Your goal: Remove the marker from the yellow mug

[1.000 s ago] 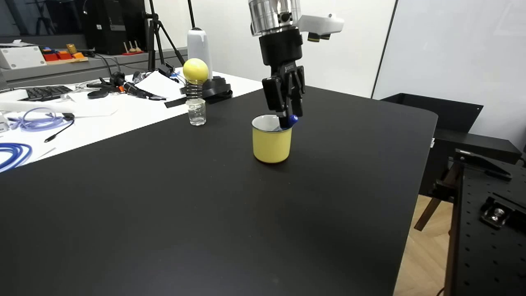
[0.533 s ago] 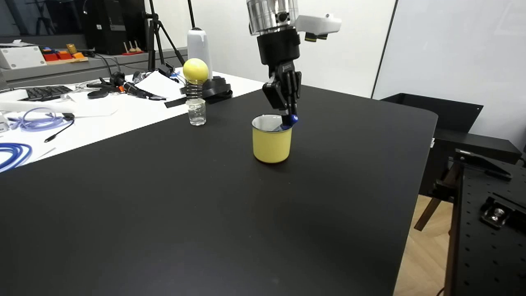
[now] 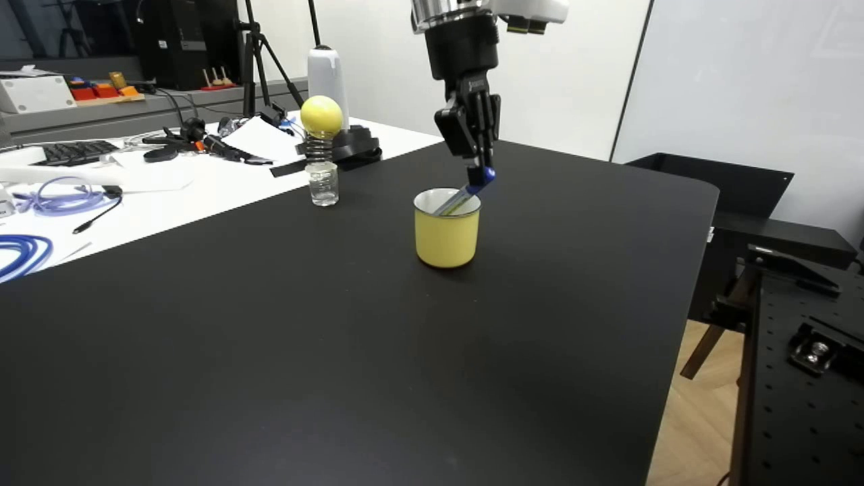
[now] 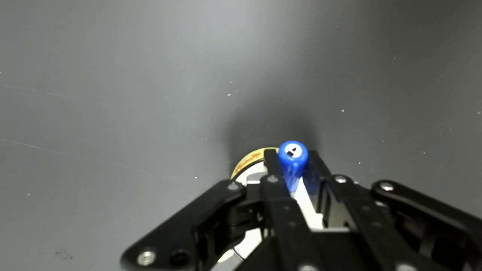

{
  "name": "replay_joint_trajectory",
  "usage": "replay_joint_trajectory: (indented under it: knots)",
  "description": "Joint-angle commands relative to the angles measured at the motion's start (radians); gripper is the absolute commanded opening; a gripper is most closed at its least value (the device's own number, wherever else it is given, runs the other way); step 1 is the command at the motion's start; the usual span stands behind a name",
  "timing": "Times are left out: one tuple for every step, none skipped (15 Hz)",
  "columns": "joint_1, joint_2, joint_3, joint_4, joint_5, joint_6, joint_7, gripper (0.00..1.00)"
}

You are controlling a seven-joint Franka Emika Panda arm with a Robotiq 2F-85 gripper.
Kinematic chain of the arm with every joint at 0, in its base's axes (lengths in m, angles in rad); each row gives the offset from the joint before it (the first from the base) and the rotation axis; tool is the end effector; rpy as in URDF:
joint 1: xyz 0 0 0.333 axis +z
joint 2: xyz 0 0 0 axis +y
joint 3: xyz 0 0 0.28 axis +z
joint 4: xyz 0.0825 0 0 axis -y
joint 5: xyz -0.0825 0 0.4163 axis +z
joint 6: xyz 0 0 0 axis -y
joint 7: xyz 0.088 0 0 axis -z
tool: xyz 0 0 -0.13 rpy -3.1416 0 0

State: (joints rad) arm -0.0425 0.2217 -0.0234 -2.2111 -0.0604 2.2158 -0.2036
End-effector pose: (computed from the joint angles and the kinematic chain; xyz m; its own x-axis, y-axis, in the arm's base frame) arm 0.5323 -0.0387 0.1799 0.9597 0.1740 -0.2207 0.1783 -0.9840 -0.0002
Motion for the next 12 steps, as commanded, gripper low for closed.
replay_joint_trajectory:
  knots:
    - [0.002, -0.115, 0.005, -0.028, 0.007, -0.081, 0.012, 0.05]
    - [0.006, -0.135, 0.005, -0.031, -0.002, -0.093, 0.021, 0.05]
    - [0.009, -0.153, 0.005, -0.033, -0.008, -0.101, 0.028, 0.05]
    - [0.012, -0.167, 0.004, -0.037, -0.018, -0.1, 0.043, 0.05]
    - [0.013, -0.181, 0.002, -0.042, -0.025, -0.094, 0.058, 0.05]
    - [0.013, -0.196, -0.001, -0.051, -0.033, -0.075, 0.079, 0.05]
    - [0.011, -0.211, -0.005, -0.061, -0.048, -0.05, 0.112, 0.05]
    - [0.007, -0.221, -0.01, -0.071, -0.062, -0.024, 0.151, 0.05]
    - [0.001, -0.229, -0.017, -0.086, -0.07, 0.014, 0.192, 0.05]
    - [-0.005, -0.233, -0.022, -0.097, -0.079, 0.046, 0.229, 0.05]
    - [-0.013, -0.234, -0.032, -0.108, -0.089, 0.083, 0.263, 0.05]
    - [-0.02, -0.23, -0.04, -0.116, -0.103, 0.107, 0.288, 0.05]
